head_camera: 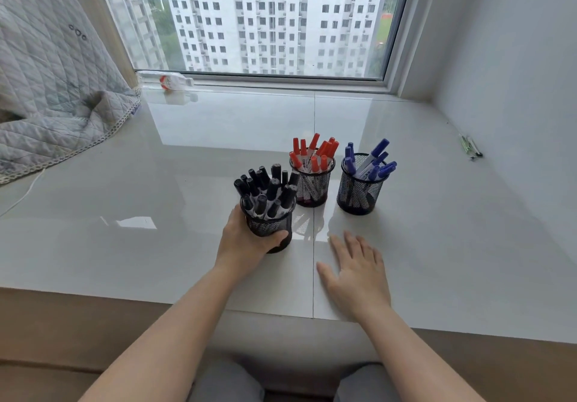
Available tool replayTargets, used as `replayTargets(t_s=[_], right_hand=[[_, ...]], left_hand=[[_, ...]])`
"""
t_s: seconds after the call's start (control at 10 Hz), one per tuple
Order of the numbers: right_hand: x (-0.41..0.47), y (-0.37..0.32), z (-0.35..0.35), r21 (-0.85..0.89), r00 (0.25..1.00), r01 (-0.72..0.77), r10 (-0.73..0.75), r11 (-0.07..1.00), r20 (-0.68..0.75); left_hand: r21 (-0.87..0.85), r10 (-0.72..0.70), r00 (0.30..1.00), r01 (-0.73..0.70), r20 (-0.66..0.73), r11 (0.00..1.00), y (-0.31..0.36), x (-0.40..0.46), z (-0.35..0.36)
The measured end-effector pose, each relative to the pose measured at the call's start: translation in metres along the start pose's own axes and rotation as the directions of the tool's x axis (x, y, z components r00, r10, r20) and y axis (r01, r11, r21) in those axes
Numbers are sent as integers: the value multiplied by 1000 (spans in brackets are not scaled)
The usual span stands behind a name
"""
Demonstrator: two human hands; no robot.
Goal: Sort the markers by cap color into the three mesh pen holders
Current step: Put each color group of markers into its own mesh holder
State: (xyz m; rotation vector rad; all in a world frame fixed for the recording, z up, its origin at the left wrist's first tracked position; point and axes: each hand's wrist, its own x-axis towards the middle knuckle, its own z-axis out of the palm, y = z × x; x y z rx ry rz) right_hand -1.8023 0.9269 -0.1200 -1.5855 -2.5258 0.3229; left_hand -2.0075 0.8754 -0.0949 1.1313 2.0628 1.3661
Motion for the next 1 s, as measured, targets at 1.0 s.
replayTargets(t_s=[1.0], right_hand=[[1,-2,1,33,999,-41,42,999,-19]], left_hand=[[43,-114,987,119,-113,992,-8,116,5]])
